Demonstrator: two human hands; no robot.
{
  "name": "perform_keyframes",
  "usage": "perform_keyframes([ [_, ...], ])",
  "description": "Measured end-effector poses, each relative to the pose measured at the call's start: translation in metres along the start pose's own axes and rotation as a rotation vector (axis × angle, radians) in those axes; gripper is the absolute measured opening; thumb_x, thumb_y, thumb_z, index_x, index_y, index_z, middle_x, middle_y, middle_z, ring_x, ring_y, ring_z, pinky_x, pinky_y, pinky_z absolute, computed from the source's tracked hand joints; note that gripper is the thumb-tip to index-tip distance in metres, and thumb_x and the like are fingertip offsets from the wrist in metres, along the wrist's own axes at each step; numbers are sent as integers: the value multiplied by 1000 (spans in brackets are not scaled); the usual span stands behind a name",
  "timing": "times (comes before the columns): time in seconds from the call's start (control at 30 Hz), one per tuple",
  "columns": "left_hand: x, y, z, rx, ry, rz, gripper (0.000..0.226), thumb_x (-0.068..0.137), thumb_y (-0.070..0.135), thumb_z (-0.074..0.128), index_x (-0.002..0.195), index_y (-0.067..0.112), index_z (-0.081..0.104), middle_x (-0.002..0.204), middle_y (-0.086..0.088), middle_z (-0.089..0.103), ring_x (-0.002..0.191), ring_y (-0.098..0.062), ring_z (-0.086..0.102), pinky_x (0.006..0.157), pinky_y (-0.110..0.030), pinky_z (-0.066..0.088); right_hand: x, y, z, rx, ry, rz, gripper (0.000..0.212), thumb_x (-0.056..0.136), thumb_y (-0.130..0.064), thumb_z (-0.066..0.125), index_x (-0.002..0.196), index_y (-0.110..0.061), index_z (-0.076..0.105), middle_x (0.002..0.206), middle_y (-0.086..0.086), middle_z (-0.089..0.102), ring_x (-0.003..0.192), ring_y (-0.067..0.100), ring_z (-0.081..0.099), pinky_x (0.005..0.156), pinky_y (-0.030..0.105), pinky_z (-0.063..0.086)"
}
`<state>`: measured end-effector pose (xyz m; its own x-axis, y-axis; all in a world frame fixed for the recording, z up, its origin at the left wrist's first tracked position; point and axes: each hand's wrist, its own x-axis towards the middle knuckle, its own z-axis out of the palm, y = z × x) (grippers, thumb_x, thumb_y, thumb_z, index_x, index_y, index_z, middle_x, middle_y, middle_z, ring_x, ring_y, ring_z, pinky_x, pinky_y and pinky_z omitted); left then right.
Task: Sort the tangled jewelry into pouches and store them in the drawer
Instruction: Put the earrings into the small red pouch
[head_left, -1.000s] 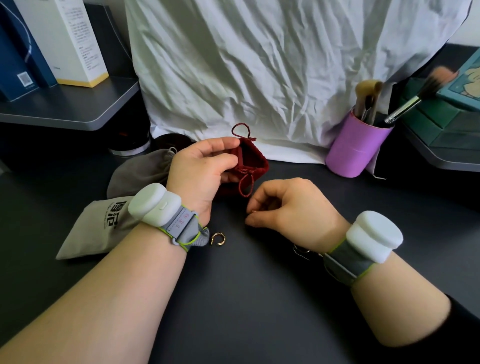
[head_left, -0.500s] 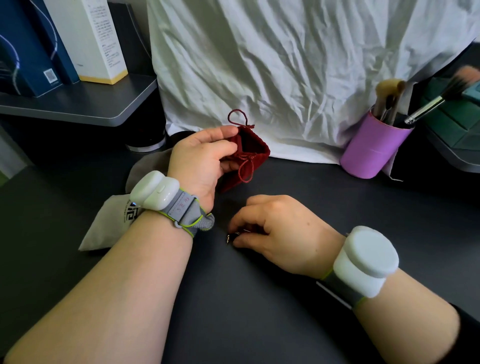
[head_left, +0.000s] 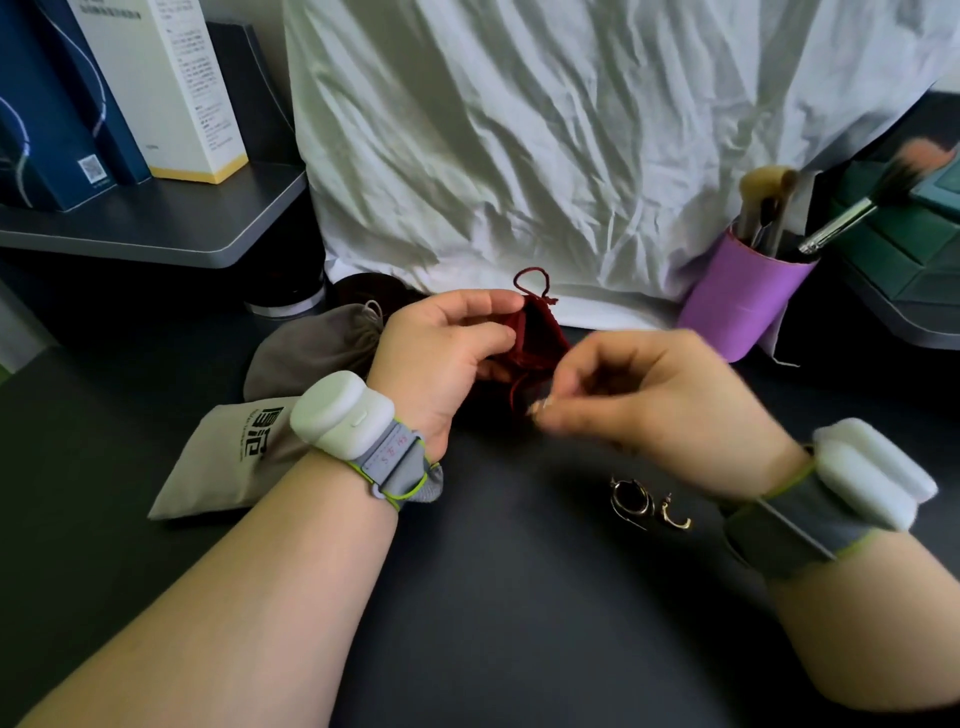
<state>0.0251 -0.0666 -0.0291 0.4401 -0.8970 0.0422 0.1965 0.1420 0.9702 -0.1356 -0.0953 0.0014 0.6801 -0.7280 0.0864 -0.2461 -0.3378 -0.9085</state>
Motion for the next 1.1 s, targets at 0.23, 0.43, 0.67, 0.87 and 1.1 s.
perform_keyframes([
  [0.23,-8,-6,8,52,-151,12,31,78,-13,59,84,15,72,73,-11,69,61,-22,61,52,-24,50,8,14,-2,-245,402,-85,16,71,-12,78,70,-20,64,58,-7,62,51,7,54,53,22,45],
  [0.43,-8,-6,9,33,-166,14,31,79,-12,59,84,15,73,74,-9,70,60,-20,61,52,-23,49,8,14,-4,-229,368,-74,23,73,-6,74,84,-25,71,73,-3,72,61,12,66,62,23,49],
  [0.67,-9,-7,9,31,-157,-10,30,79,-14,57,84,12,71,76,-7,70,62,-19,60,50,-22,48,-12,-1,-32,-343,251,137,13,68,-24,81,78,-24,73,65,-2,71,52,18,63,57,32,57],
  [0.87,-10,-7,9,30,-169,-15,28,79,-14,57,86,10,70,81,-9,69,63,-17,60,51,-21,49,-48,2,-48,-636,-9,283,29,61,-31,84,87,-34,72,80,-14,68,69,-5,62,71,15,48],
  [1.1,-12,-10,10,60,-179,-16,28,79,-13,57,86,11,70,82,-9,69,66,-18,61,52,-21,49,-62,18,-39,-766,-92,236,25,69,-28,79,94,-31,73,83,-13,57,72,-2,56,75,16,43],
])
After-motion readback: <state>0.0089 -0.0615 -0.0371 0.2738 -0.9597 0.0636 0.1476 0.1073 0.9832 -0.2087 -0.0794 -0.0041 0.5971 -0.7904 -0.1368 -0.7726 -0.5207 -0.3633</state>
